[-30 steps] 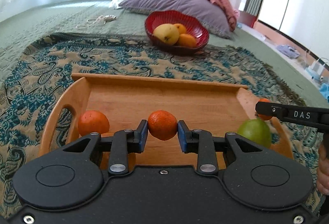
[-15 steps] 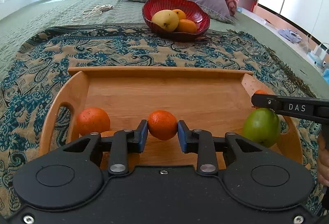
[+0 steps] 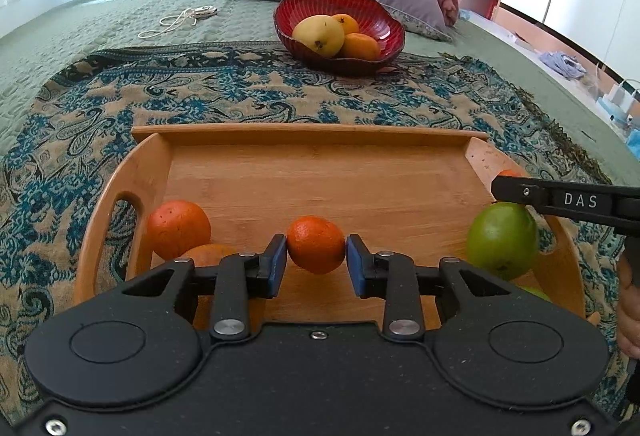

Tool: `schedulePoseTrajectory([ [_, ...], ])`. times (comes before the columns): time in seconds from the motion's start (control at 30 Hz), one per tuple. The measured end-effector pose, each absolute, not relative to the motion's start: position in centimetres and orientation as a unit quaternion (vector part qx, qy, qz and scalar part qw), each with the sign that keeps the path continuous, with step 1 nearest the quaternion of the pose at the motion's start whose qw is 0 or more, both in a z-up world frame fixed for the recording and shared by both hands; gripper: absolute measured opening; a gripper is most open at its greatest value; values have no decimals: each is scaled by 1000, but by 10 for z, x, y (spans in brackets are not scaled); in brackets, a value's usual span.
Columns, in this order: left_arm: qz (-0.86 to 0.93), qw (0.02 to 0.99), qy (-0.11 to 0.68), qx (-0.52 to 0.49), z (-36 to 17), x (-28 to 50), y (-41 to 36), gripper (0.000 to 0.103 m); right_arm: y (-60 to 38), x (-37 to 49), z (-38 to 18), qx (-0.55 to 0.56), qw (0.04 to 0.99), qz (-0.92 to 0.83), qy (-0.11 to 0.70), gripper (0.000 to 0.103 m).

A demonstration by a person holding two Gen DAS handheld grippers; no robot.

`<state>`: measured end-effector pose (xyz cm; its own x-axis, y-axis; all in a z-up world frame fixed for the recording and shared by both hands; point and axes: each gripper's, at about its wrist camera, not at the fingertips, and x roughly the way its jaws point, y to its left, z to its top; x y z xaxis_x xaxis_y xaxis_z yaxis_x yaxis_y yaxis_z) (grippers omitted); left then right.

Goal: Organize fruits
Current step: 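Carry both tangerines over the tray, lower them and open both tools, then withdraw both tools from the tray toward the dates on the throw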

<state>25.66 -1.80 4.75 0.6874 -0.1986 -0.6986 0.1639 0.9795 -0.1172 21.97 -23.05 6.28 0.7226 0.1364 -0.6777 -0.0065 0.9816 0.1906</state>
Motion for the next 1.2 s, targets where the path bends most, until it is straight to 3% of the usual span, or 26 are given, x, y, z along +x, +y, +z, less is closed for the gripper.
schedulePoseTrajectory([
  [0.17,-104,924,367,-17,58,247,-20,46,-229,212,70,80,930,46,356,48],
  [0.23,-107,925,364,-19,63,242,-20,51,-227,206,75,75,934,49,347,58],
  [0.67,-154,937,314,-16,93,177,-20,78,-224,127,100,24,961,82,263,79],
  [1.2,-159,943,292,26,83,105,-14,89,-201,59,81,-55,967,103,228,90],
])
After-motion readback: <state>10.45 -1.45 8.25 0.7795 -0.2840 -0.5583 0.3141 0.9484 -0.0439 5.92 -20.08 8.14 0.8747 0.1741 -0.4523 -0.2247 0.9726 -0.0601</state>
